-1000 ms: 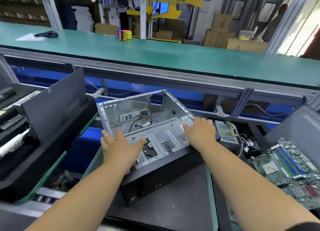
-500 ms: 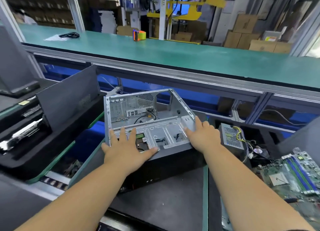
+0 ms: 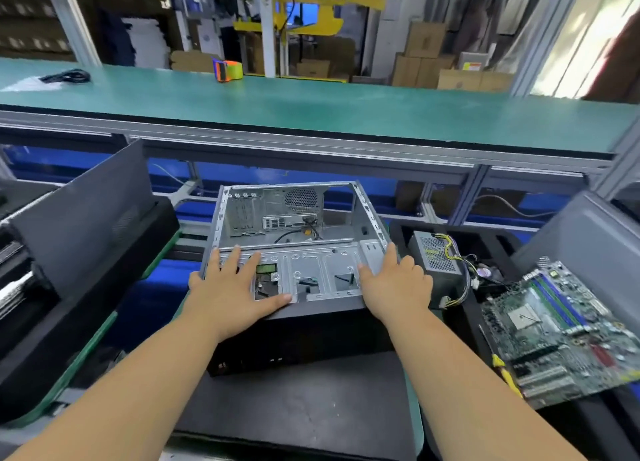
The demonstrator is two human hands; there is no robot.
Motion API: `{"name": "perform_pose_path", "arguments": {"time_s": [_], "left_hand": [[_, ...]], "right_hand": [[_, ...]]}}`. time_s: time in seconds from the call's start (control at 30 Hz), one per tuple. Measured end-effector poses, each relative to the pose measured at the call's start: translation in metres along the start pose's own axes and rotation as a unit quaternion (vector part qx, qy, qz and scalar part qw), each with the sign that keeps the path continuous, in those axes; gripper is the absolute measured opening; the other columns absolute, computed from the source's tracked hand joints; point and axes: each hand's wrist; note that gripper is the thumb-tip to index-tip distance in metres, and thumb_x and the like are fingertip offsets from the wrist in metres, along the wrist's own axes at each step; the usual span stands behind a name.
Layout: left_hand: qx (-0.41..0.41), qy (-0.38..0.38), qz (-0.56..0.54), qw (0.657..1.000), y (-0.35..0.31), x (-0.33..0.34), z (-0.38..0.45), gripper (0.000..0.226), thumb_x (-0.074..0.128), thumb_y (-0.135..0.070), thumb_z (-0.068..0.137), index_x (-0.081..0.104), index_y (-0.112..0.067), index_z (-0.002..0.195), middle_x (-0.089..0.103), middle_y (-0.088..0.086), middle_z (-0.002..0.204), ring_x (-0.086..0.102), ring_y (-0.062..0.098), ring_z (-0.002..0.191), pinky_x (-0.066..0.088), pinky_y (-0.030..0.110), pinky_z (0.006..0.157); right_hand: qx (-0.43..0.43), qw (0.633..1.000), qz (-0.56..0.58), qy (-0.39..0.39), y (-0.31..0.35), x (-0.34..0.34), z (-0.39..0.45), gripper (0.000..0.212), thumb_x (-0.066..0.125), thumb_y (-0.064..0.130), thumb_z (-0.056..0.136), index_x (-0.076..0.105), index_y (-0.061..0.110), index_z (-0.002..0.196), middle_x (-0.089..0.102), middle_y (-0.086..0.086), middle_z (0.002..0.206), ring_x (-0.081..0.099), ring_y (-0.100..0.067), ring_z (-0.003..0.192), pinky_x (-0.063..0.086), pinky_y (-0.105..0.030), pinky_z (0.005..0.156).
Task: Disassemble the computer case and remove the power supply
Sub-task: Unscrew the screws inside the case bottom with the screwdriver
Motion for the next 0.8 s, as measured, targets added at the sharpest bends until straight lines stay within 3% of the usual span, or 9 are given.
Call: {"name": "perform_pose_path", "arguments": {"time_s": [0.43,0.67,0.8], "left_hand": [[0.123,0.007,0.000,0.992,0.037,-0.010,0.024,0.116,0.011,-0.104,0.050,-0.002,-0.047,0.151,-0.012,-0.012,0.161,-0.012,0.020,0.149,0.013,0.057,0.116],[0.114,-0.015,-0.013,0.993,0.034,-0.013,0.017,0.117,0.005,-0.101,0.053,0.003,-0.041,0.153,-0.004,-0.006,0.163,-0.008,0.019,0.149,0.006,0.055,0.118],[0.111,-0.060,-0.059,0.990,0.019,-0.016,0.008,0.113,0.010,-0.097,0.059,0.016,-0.035,0.153,0.010,-0.003,0.162,0.007,0.020,0.149,0.009,0.051,0.119]], "right_hand": [[0.112,0.994,0.001,0.000,0.022,-0.002,-0.051,0.082,0.024,0.065,0.094,0.006,0.018,0.158,0.038,-0.015,0.145,0.039,-0.032,0.130,0.027,-0.044,0.106],[0.112,0.994,0.004,0.021,0.024,-0.008,-0.054,0.083,0.024,0.066,0.095,0.004,0.017,0.158,0.034,-0.016,0.149,0.037,-0.033,0.133,0.026,-0.044,0.107],[0.076,0.996,0.028,0.042,0.012,-0.014,-0.052,0.080,0.023,0.066,0.096,0.007,0.018,0.158,0.034,-0.016,0.152,0.038,-0.034,0.134,0.027,-0.045,0.109]]}}
Point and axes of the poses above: each hand's wrist, its own z-axis towards the middle knuckle, its own x-axis out of the palm, y = z × x
